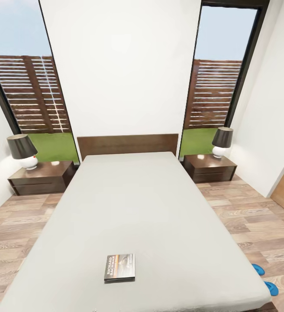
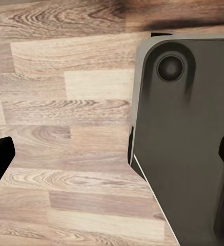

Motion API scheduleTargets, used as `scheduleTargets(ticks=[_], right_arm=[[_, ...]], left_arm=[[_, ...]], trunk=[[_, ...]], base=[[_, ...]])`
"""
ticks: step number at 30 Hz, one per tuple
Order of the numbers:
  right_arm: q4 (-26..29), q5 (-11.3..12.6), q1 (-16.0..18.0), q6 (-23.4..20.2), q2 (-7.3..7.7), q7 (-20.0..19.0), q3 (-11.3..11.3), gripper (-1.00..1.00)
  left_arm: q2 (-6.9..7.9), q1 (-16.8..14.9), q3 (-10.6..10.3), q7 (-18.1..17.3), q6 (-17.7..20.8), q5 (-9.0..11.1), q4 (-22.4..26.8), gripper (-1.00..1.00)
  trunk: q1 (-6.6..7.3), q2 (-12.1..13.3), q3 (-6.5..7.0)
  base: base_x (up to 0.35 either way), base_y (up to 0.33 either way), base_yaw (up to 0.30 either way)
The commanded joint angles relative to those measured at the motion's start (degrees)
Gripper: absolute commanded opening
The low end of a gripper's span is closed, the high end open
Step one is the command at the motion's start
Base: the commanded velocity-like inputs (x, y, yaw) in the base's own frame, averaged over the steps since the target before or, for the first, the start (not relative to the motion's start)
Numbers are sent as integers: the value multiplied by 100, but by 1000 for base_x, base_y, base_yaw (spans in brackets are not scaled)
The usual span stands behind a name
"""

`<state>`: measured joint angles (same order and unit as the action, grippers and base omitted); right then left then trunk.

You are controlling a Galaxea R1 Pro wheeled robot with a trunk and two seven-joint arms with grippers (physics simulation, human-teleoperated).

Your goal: In the bedroom, move the book from the bed onto either nightstand, and place the two sandals side by side next to the bed.

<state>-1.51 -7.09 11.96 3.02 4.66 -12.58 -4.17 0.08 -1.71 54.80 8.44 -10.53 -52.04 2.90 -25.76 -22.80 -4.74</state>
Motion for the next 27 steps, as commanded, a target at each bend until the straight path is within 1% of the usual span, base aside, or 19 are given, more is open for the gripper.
scheduleTargets(ticks=[1, 10, 19, 27], right_arm=[[-16, -58, 8, 32, 3, -12, -45, 100], [-16, -63, 8, 33, 1, -8, -41, 100], [-16, -64, 8, 32, 0, -7, -35, 100], [-16, -64, 8, 34, 0, -8, -32, 100]], left_arm=[[1, -5, 40, 30, -19, -61, -8, 100], [-5, -5, 40, 30, -19, -61, -8, 100], [-15, -5, 40, 22, -19, -61, -8, 100], [-16, -5, 40, 24, -19, -61, -8, 100]], trunk=[[-3, -12, -12], [-3, -12, -12], [-3, -12, -12], [-3, -12, -12]], base=[[-45, 0, 0], [-58, -6, 0], [-164, -78, 0], [-44, -23, 0]])
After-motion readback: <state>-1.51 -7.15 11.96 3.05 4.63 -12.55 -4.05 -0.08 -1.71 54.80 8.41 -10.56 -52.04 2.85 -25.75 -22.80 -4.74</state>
